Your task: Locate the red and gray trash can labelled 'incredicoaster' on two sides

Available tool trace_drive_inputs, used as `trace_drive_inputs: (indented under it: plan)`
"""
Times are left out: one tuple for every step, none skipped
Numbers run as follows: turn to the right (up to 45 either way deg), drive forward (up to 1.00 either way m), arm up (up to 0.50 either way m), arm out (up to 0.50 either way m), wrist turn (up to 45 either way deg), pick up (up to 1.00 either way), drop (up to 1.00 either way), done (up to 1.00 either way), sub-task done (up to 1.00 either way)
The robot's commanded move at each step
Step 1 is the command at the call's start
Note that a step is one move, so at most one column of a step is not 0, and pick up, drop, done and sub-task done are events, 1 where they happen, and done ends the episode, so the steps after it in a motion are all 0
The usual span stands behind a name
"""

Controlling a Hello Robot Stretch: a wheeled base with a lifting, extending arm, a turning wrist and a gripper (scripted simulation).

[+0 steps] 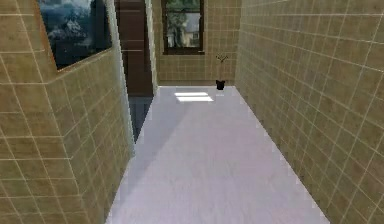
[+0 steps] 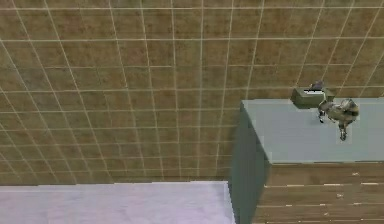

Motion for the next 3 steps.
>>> trace_drive_inputs:
  plan:
    - [0.0, 0.80, 0.00, 0.00, 0.0, 0.00, 0.00, 0.00, 0.00]
    - [3.0, 0.00, 0.00, 0.00, 0.0, 0.00, 0.00, 0.00, 0.00]
    - [0.0, 1.00, 0.00, 0.00, 0.0, 0.00, 0.00, 0.00, 0.00]
